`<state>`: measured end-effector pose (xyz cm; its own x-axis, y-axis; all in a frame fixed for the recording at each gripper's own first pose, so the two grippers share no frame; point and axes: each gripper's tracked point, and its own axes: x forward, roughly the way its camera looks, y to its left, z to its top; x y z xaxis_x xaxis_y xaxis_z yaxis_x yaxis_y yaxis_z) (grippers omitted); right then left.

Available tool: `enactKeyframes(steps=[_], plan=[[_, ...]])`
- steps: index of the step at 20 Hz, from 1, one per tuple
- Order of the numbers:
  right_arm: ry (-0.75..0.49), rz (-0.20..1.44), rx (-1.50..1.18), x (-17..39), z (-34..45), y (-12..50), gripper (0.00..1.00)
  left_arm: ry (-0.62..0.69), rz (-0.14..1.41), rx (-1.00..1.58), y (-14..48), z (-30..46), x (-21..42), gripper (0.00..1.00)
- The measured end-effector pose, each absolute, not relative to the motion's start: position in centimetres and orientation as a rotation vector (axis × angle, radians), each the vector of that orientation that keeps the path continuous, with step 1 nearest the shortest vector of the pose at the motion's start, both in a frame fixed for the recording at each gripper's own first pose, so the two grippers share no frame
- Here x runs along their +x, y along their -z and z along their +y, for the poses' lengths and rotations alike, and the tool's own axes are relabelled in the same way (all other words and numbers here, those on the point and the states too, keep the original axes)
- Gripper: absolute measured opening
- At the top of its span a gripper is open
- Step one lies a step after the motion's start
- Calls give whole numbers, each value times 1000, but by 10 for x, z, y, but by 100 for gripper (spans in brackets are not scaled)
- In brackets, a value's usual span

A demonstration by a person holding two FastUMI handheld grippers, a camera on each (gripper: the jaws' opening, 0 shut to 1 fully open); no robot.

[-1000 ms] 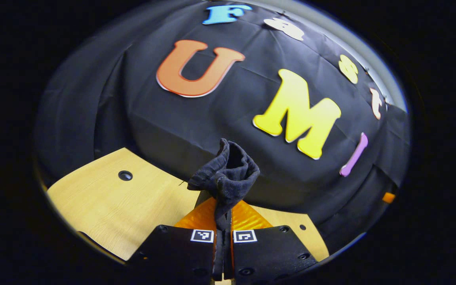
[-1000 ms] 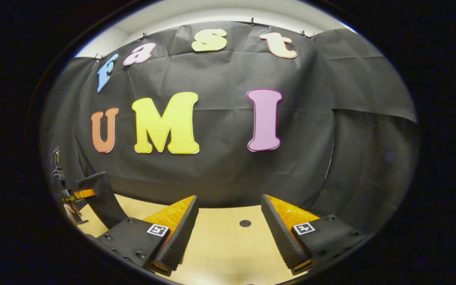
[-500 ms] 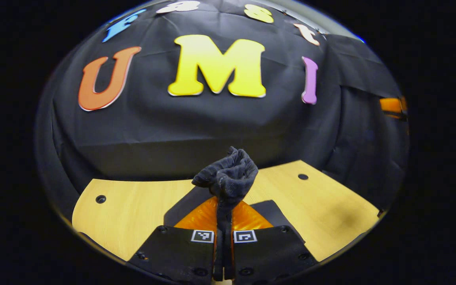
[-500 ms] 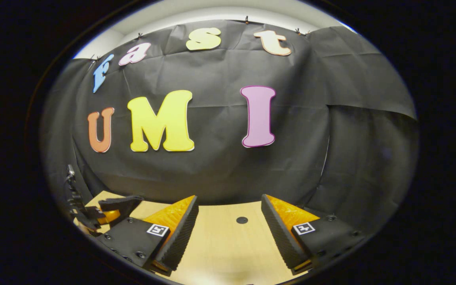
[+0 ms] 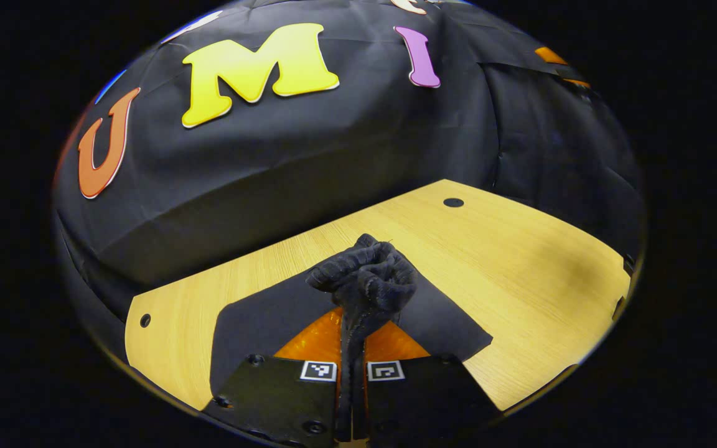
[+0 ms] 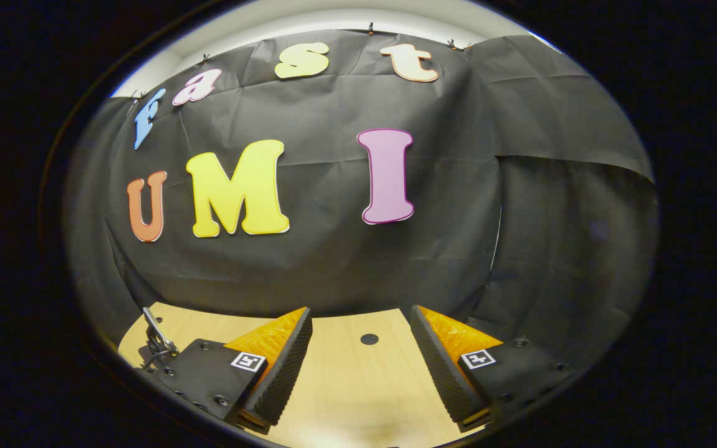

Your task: Grasp the waist and the cuffs of the jeans and fold them to make the two legs overlap; first hold the waist and fold one-third of the jeans toward the cuffs, then hold the cuffs and fold the remaining one-third in the same direction to finish folding.

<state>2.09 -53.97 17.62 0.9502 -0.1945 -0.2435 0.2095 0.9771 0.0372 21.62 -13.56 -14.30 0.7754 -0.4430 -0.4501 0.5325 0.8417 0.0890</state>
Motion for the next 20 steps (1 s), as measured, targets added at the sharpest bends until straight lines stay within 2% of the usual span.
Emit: enactKeyframes(steps=[12, 15, 19, 20], plan=[[231, 257, 100, 14, -542, -170, 98, 534, 454, 297, 178, -146, 214, 4], [224, 255, 96, 16, -539, -173, 98, 557, 460, 260, 179, -154, 207, 8], [216, 242, 76, 15, -537, -182, 98, 605, 433, 272, 176, -175, 194, 100], [218, 237, 70, 14, -539, -184, 98, 616, 429, 269, 177, -181, 189, 100]])
